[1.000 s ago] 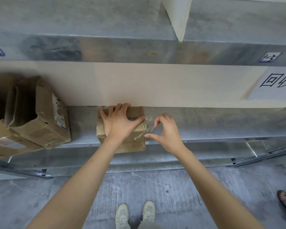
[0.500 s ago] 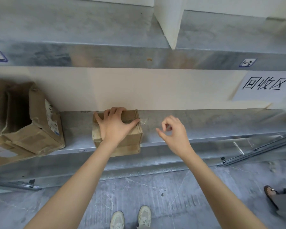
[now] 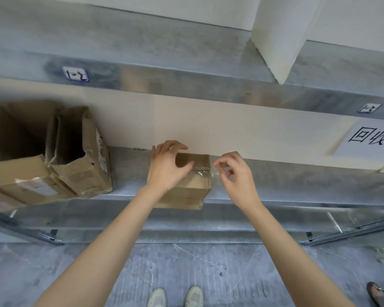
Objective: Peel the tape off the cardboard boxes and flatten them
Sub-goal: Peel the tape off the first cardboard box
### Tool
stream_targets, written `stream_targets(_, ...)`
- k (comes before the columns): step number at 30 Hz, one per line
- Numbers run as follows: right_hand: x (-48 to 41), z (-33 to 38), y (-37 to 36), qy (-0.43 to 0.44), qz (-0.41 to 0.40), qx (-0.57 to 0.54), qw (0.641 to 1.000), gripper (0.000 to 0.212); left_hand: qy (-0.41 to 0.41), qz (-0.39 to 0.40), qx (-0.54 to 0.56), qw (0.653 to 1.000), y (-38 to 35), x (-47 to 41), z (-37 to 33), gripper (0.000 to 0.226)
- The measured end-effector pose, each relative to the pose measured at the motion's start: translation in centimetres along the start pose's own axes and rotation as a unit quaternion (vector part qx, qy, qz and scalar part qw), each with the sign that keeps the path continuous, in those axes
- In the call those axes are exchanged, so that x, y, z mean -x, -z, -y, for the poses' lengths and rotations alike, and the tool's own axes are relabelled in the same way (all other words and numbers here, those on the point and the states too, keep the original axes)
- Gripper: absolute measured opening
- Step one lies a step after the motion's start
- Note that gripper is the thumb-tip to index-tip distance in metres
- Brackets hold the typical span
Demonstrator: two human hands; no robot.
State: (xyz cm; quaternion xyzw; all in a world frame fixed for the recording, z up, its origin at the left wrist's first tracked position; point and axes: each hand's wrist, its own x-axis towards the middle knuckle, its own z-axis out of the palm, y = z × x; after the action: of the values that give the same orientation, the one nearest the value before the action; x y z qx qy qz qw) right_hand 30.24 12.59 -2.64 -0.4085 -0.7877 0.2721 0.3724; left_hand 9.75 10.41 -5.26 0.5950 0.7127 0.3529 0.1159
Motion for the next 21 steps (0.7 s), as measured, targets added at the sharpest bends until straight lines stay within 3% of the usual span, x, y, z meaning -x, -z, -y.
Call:
stream_targets(10,-1.4,1.0,-3.0,-0.022,0.060,0.010,0.998,0.029,-0.039,0.003,-0.069,0.997,3.2,4.0,4.1,0.070)
stream_targets(18,-1.8,1.3,-4.8,-0.036,0.087,-0.052,0.994,0.028,0.018,0.026,0.019,0.999,3.7,6.0,5.4,0.093)
stream_targets(21,-2.0,1.6,-5.2,-0.036,0.102,-0.076,0.991,0.051,0.060,0.035,0.087,0.994,3.4,6.3,5.4,0.100)
